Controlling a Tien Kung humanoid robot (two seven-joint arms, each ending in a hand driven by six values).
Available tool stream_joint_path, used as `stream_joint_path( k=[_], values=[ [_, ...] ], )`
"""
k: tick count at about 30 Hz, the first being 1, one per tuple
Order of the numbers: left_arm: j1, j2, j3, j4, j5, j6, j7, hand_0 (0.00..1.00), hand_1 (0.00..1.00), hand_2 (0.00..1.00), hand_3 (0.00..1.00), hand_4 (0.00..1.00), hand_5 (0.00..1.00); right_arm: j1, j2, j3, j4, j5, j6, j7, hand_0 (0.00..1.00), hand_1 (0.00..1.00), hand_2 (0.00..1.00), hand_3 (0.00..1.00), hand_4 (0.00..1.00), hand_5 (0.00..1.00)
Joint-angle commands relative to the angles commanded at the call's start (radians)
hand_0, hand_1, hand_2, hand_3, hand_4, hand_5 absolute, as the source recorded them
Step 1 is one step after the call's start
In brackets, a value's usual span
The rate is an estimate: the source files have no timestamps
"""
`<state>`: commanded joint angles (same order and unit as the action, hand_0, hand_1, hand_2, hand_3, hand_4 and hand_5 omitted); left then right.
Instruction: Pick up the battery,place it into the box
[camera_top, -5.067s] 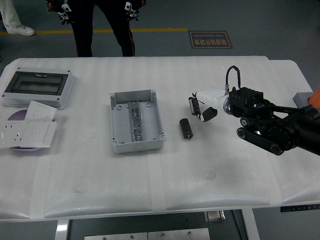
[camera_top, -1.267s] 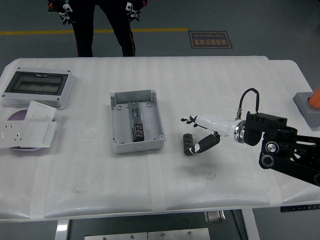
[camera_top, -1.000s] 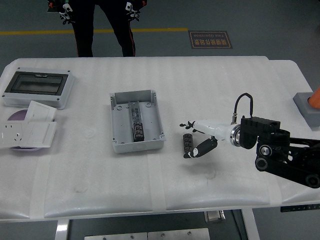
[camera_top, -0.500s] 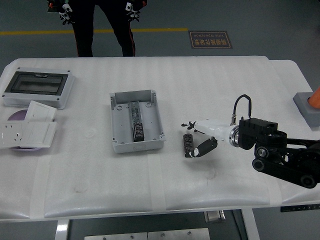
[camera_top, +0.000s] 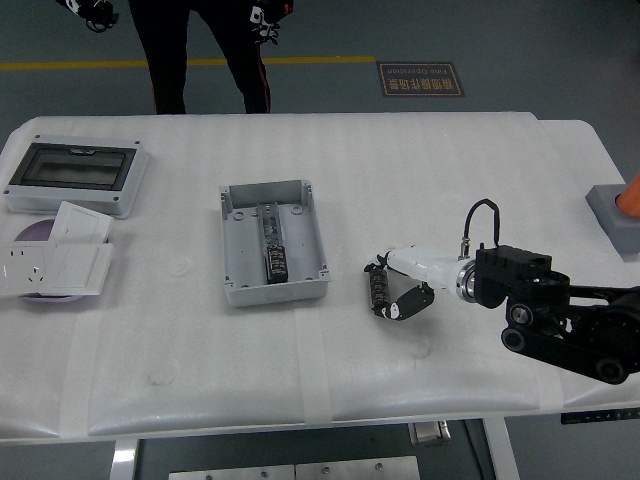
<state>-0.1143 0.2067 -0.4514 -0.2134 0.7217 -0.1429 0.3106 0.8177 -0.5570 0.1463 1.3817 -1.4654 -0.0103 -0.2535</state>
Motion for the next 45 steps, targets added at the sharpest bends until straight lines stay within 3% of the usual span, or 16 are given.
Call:
stream_joint_path(
  k=[13,20,28,33,38,39,44,45],
  values=[
    [0.000,0.001,0.006,0.000,-0.007,0.013,-0.013,0.546,0.650,0.566,0.540,0.446,0.428,0.021,-0.001,0.015,0.001,-0.045,-0.019,-0.005,0.957,0.684,0.657,0.750,0.594,0.219],
    [0.001,-0.001,-0.001,0.001,-0.001,0.016,-0.014,0.544,0.649,0.579,0.540,0.446,0.429,0.078,0.033,0.099,0.017,-0.083,-0.020,-0.026,0.943,0.676,0.650,0.741,0.570,0.204],
    [0.007,-0.004,-0.025,0.001,0.028,0.011,-0.003,0.544,0.649,0.604,0.540,0.446,0.430,0.136,0.161,0.195,0.046,-0.115,-0.043,-0.045,0.939,0.677,0.648,0.741,0.560,0.222],
    [0.012,-0.007,-0.044,0.000,0.049,0.003,0.014,0.544,0.649,0.595,0.540,0.447,0.432,0.117,0.260,0.212,0.027,-0.148,-0.074,-0.039,0.937,0.675,0.649,0.742,0.567,0.240],
    [0.019,-0.009,-0.061,-0.001,0.065,-0.005,0.031,0.544,0.649,0.595,0.540,0.447,0.432,0.087,0.313,0.191,-0.011,-0.179,-0.103,-0.026,0.937,0.675,0.649,0.742,0.567,0.240],
    [0.020,-0.009,-0.064,-0.001,0.067,-0.006,0.033,0.543,0.649,0.588,0.539,0.447,0.429,0.079,0.320,0.184,-0.020,-0.183,-0.109,-0.023,0.998,0.823,0.864,0.956,0.775,0.388],
    [0.022,-0.009,-0.074,-0.001,0.076,-0.009,0.039,0.543,0.649,0.588,0.539,0.447,0.429,0.062,0.339,0.158,-0.051,-0.177,-0.129,-0.010,0.998,0.823,0.864,0.956,0.775,0.388],
    [0.022,-0.009,-0.074,-0.001,0.076,-0.009,0.039,0.543,0.649,0.584,0.540,0.451,0.431,0.060,0.342,0.155,-0.057,-0.175,-0.131,-0.008,0.998,0.967,0.994,0.998,0.828,0.401]
  ],
)
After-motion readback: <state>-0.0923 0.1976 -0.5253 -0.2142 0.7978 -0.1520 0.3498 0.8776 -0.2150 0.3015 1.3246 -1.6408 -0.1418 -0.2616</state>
